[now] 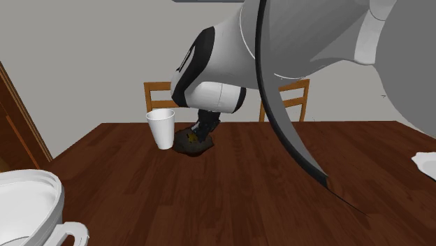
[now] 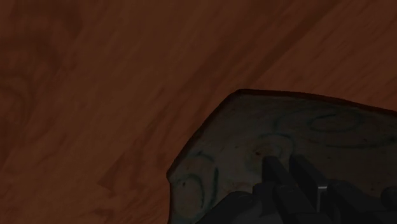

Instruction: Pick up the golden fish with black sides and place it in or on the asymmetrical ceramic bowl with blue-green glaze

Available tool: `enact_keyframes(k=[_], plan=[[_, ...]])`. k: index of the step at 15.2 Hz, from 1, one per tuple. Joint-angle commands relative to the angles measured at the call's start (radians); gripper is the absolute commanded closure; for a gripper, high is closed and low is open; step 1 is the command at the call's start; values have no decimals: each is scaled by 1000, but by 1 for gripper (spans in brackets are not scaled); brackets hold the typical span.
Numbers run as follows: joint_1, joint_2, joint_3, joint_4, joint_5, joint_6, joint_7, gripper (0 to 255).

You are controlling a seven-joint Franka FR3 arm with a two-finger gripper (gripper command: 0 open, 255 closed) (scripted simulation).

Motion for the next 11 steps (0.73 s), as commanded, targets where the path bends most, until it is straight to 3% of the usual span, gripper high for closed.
enact_keyframes(k=[1, 6, 11], plan=[[0, 0, 0, 0, 0, 0, 0, 0], [0, 0, 0, 0, 0, 0, 0, 0], [-3, -114, -10, -73, -7, -44, -1, 0]])
